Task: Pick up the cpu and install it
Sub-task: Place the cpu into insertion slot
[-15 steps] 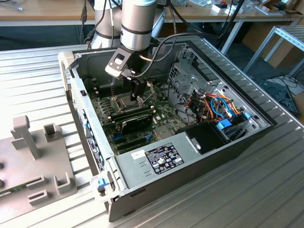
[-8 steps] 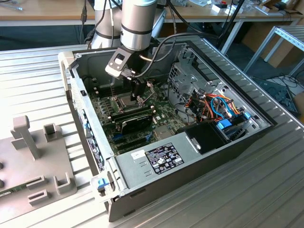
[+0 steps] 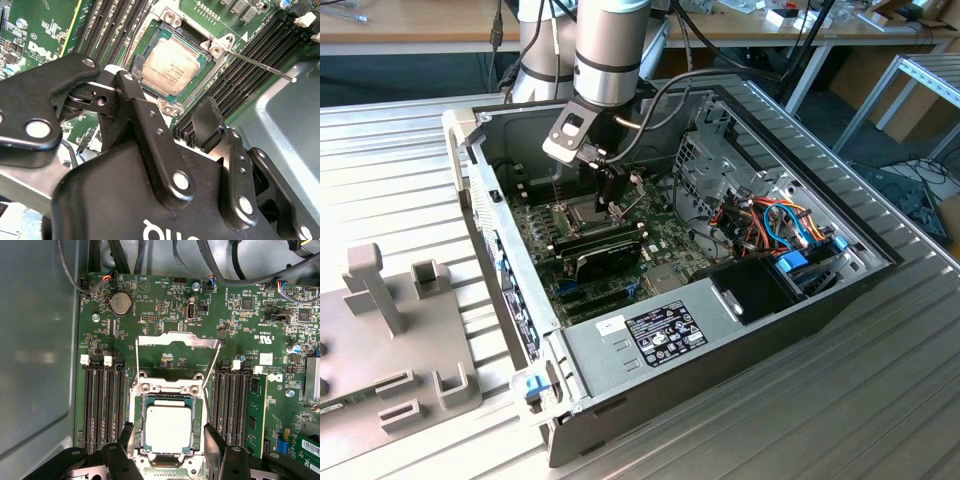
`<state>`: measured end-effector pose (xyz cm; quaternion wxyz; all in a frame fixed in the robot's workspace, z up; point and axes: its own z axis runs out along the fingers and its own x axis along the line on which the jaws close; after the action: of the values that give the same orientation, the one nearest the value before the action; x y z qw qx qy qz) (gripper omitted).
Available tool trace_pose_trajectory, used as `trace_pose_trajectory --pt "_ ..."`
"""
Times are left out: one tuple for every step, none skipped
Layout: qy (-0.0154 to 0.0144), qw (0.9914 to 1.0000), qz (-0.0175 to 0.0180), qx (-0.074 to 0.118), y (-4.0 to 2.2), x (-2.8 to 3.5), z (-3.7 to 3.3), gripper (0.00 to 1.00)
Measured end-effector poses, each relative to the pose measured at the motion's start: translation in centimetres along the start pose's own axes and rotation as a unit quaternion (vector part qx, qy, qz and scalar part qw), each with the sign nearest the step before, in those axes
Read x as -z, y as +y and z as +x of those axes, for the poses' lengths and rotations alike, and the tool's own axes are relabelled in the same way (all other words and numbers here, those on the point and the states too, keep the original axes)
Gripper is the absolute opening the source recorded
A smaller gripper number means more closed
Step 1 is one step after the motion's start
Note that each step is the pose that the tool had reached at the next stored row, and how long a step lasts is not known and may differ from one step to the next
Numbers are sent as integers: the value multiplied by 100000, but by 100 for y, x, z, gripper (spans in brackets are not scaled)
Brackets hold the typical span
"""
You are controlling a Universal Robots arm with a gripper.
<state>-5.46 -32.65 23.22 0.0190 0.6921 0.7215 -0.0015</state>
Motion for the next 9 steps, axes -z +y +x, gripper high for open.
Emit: trace_pose_trajectory --pt "1 100000 -1 4 0 0 0 67" --pt "1 100000 -2 4 0 0 0 67" --pt "-3 100000 0 2 0 0 0 67" --pt "0 100000 0 7 0 0 0 67" --pt "0 100000 0 7 0 0 0 67" --pt "2 100000 1 9 -3 0 0 67" --pt "-1 100000 0 37 -7 0 0 67" --pt "1 100000 -2 126 -16 0 1 67" --pt "3 100000 -3 246 -20 0 1 67"
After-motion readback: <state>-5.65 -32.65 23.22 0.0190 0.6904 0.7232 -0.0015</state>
